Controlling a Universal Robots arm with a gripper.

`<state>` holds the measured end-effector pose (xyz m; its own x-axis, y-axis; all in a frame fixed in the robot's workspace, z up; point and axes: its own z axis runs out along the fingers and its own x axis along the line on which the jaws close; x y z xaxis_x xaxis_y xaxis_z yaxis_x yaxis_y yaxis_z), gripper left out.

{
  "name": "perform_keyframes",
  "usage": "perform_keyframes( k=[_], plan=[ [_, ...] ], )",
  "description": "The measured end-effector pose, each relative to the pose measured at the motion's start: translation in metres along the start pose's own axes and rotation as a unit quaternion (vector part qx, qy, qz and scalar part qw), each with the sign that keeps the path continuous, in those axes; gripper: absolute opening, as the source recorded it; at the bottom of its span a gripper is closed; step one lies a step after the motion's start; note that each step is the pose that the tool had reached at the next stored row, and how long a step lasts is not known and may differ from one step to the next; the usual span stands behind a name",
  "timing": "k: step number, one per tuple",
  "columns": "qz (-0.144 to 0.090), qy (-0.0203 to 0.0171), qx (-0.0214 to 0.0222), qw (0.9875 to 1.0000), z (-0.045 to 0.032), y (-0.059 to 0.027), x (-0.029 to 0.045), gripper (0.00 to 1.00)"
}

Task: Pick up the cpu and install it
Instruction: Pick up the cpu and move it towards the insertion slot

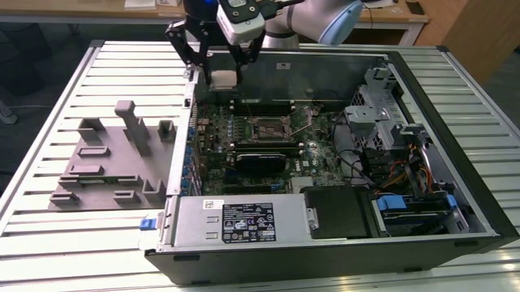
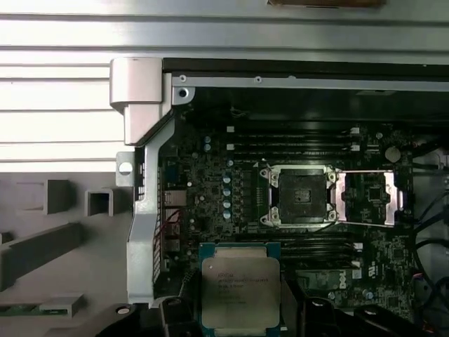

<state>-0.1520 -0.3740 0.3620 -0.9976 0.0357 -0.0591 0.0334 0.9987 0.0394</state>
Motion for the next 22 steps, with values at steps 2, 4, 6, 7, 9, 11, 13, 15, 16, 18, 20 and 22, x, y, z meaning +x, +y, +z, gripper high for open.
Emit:
perform_keyframes(
  k=[2,4,6,7,9,11,13,15,16,18,20,22],
  plan=[
    [0.0,0.0,0.0,1.0,0.0002,0.0006,-0.0038,0.54],
    [0.0,0.0,0.0,1.0,0.0006,0.0012,-0.0082,0.54],
    [0.0,0.0,0.0,1.0,0.0009,0.0018,-0.0121,0.54],
    [0.0,0.0,0.0,1.0,0.0011,0.002,-0.0142,0.54],
    [0.0,0.0,0.0,1.0,0.0016,0.0025,-0.0185,0.54],
    [0.0,0.0001,0.0,1.0,0.0027,0.0029,-0.0229,0.54],
    [0.0,0.0003,0.0,1.0,0.0045,0.003,-0.0263,0.54],
    [0.0,0.0004,-0.0001,1.0,0.0071,0.0031,-0.0289,0.54],
    [0.0,0.0005,-0.0001,1.0,0.0086,0.0032,-0.03,0.54],
    [0.0,0.0007,0.0001,1.0,0.0117,0.0032,-0.032,0.54],
    [0.0,0.0008,0.0001,1.0,0.0152,0.0032,-0.0339,0.54],
    [0.0,0.0009,0.0001,1.0,0.0188,0.0032,-0.036,0.54]
  ],
)
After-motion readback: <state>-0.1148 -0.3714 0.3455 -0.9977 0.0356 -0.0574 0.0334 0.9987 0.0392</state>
